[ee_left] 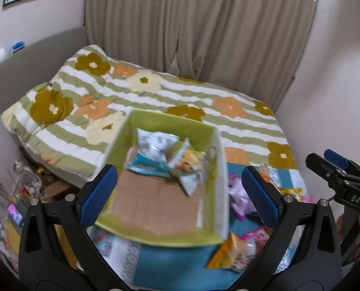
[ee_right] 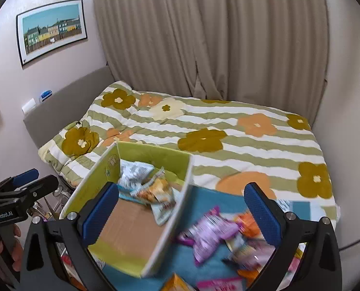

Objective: Organize snacks
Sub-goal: 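Move both grippers back toward the snack pile, then grasp the yellow-white bag with the left gripper while the right gripper grasps the pink candy bag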

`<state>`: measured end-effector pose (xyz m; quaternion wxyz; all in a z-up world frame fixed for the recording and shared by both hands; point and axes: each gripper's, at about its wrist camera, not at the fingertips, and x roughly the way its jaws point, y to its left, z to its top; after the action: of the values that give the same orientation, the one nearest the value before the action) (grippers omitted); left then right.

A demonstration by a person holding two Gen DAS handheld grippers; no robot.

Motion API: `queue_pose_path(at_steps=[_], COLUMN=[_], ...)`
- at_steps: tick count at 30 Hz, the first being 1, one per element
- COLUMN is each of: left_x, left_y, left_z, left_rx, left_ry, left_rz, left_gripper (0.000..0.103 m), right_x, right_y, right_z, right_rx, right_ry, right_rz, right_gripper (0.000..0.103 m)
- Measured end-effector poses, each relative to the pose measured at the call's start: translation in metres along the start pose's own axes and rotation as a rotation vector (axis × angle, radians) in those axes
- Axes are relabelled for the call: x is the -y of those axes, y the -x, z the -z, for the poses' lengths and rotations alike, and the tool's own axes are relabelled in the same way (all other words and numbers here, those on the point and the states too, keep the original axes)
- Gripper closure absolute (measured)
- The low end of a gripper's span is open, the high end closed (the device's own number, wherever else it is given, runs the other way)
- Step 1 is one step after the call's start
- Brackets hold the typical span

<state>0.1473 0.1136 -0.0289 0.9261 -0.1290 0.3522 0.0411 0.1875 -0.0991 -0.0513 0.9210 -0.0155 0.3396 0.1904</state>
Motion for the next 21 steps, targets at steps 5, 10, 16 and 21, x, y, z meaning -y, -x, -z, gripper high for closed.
queue_pose_path(at_steps=[5,10,16,21], left_x=[0.044,0.078,0.108,0.115], left_y=[0.017,0.023,0.004,-0.044], left_z=[0.042,0.081,0.13,0.17], left_rx=[-0.019,-0.03,-0.101,-0.24], left_ry=[-0.009,-0.031,-0.081,-0.143], left_rz=[0.039,0.049,0.07,0.119], left_gripper=[0.001,0.001,0.001,0.001], right_x=[0.036,0.072,0.107,0.12], right_y=[0.046,0.079,0.088,0.073], right_z=[0.036,0.077,0.12,0.15], right_rx=[0.002,-0.006,-0.023,-0.047], right_ry=[-0.005,-0.007,-0.026,-0.029], right_rz=[0.038,0.061,0.05,0.012], right_gripper=[0.0,0.0,0.0,0.0])
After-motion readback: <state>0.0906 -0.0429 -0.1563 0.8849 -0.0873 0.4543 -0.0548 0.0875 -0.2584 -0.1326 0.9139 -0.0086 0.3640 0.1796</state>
